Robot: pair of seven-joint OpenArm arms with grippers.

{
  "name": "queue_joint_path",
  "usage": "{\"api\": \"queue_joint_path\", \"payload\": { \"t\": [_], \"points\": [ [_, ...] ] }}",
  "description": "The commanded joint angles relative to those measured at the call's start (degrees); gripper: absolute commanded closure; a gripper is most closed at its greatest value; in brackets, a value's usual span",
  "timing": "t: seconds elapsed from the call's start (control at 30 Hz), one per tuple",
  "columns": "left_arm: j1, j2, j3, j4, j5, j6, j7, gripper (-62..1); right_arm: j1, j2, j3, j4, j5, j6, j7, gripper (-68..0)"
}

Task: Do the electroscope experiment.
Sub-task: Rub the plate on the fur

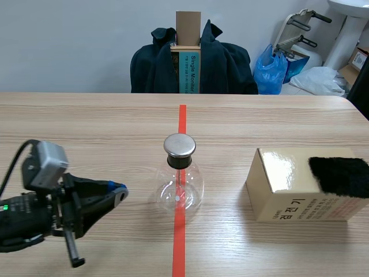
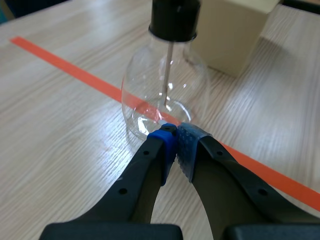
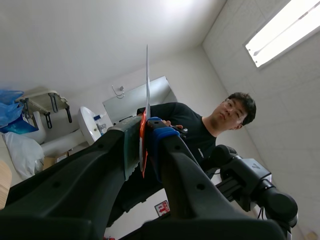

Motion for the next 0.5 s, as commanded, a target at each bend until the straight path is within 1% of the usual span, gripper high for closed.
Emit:
{"api": "queue_joint_path", "payload": {
  "t": [0.0, 0.03, 0.07, 0.17, 0.2, 0.23, 0.27, 0.37, 0.47],
  "points": [
    [3.52, -1.9, -2.58, 4.5, -0.74, -0.31, -0.83, -8.9, 0.22, 0.61, 1.05, 0.09, 0.42, -1.05, 0.2, -0.9],
    [5.88, -2.93, -4.33, 7.06, -0.72, -0.31, -0.83, -15.0, 0.22, 0.46, 1.6, -0.22, 0.5, -1.05, 0.2, -0.9],
    [8.17, -3.76, -6.01, 9.42, -0.72, -0.31, -0.83, -22.7, 0.22, 0.28, 2.05, -0.63, 0.66, -1.07, 0.24, -0.9],
    [15.23, -5.25, -11.26, 15.32, -0.72, -0.28, -0.92, -48.9, 0.22, 0.26, 3.04, -2.71, 0.61, -1.09, 0.33, -0.9],
    [17.35, -5.2, -12.96, 16.72, -0.7, 0.04, -1.49, -56.6, 0.22, 0.26, 3.32, -3.69, 0.63, -1.09, 0.79, -0.9],
    [19.37, -5.16, -14.51, 17.79, -0.7, 0.61, -2.45, -62.3, 0.22, 0.07, 3.45, -4.94, 0.63, -1.09, 1.22, -0.9],
    [21.18, -5.18, -15.78, 18.71, -0.7, 1.16, -3.52, -62.3, 0.26, -0.5, 3.61, -6.4, 0.59, -1.27, 1.97, -0.9],
    [25.86, -5.16, -18.82, 20.94, -0.68, 3.02, -5.55, -62.3, 0.55, -2.73, 3.91, -11.1, 0.59, -1.62, 6.54, -0.9],
    [28.24, -5.03, -20.5, 21.9, -0.22, 3.45, -6.99, -62.3, 0.55, -5.16, 3.91, -15.76, 0.55, -3.5, 11.67, -0.9]
  ]
}}
